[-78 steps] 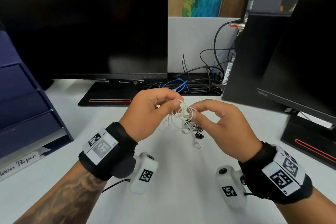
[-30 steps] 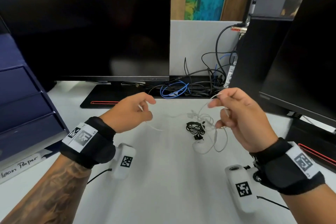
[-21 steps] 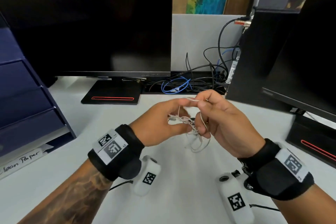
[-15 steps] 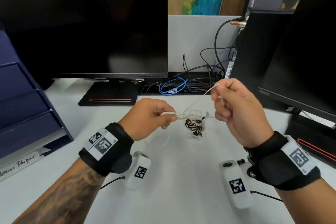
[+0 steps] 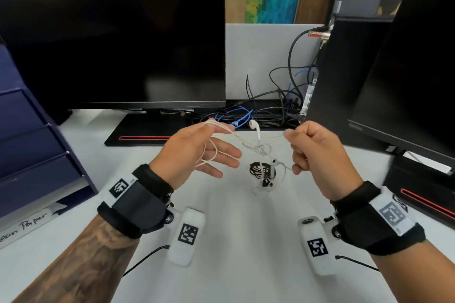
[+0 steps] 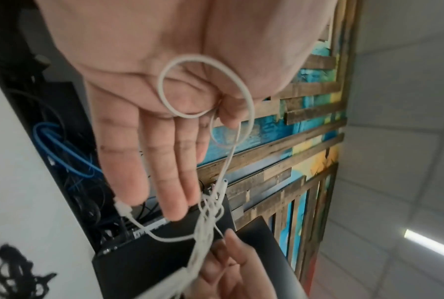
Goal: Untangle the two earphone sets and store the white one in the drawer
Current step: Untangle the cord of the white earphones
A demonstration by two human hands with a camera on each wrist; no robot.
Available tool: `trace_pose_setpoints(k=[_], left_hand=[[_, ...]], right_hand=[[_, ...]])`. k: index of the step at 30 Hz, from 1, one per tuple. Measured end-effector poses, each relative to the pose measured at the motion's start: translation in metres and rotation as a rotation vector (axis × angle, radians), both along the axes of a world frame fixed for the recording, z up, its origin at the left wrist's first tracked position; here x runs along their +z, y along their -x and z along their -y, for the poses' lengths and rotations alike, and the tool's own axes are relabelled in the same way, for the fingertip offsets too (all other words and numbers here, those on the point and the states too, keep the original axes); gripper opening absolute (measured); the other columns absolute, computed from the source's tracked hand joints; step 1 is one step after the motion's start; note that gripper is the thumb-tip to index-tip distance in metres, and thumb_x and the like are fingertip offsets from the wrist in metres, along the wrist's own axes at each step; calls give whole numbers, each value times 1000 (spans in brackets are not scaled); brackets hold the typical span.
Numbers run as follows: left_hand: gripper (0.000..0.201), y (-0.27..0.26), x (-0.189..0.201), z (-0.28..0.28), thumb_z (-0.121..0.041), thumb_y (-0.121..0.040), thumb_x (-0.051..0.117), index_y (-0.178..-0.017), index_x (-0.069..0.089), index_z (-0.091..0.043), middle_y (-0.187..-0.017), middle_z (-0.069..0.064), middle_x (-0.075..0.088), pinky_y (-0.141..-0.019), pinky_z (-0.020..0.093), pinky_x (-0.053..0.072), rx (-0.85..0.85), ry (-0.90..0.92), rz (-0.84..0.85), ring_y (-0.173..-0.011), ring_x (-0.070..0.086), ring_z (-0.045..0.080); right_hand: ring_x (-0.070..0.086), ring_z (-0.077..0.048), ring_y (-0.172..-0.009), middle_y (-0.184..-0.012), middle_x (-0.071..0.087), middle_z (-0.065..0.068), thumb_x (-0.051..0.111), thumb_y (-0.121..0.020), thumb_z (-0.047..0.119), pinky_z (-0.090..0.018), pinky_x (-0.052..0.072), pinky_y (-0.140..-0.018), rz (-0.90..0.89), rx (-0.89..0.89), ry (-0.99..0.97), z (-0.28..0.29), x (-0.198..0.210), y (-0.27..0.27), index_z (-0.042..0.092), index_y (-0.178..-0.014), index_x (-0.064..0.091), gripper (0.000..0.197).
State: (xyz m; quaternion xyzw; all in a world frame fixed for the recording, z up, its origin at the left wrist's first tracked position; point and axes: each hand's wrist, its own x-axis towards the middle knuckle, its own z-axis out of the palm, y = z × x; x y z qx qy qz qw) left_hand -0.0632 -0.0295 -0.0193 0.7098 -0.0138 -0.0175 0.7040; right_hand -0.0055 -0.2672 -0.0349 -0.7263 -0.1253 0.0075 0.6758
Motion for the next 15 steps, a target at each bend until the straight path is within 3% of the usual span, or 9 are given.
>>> trace_pose_setpoints(k=[4, 8, 10, 12, 15], left_hand=[[45, 0, 2, 4, -44, -90, 48, -120, 64, -14, -109, 19, 73, -65, 37, 56, -61, 149, -90, -102, 71, 35], [51, -1, -4, 8, -47, -102, 37, -122, 62, -6, -110, 20, 72, -63, 39, 59, -96, 200, -86, -98, 71, 34], [48, -1, -6, 10, -40, -105, 34, -122, 61, -5, -111, 19, 72, -66, 38, 59, -99, 191, -91, -98, 71, 33], [31, -2, -10, 11, -23, -101, 49, -122, 61, -3, -111, 17, 72, -70, 39, 58, -118, 186, -72, -99, 70, 34], [36, -4, -18, 12, 0, -86, 67, -121, 62, -5, -103, 14, 70, -69, 36, 57, -133, 104, 21, -93, 68, 27]], right_hand=[[55, -22, -54, -90, 67, -8, 65, -96, 19, -33, 49, -49, -30, 157, 65, -10, -6, 10, 4, -94, 58, 16], [55, -20, -53, -81, 64, -4, 72, -92, 21, -31, 48, -47, 43, 284, 160, -20, -14, 19, 17, -100, 67, 11], [50, -18, -49, -72, 60, -6, 73, -91, 22, -30, 43, -47, 89, 258, 170, -22, -19, 20, 16, -95, 67, 9], [47, -14, -46, -66, 58, -6, 72, -92, 21, -25, 40, -46, 122, 215, 165, -23, -22, 19, 16, -91, 67, 7], [46, -12, -47, -63, 56, -9, 71, -93, 19, -21, 40, -49, 160, 158, 146, -24, -25, 18, 16, -89, 69, 6]])
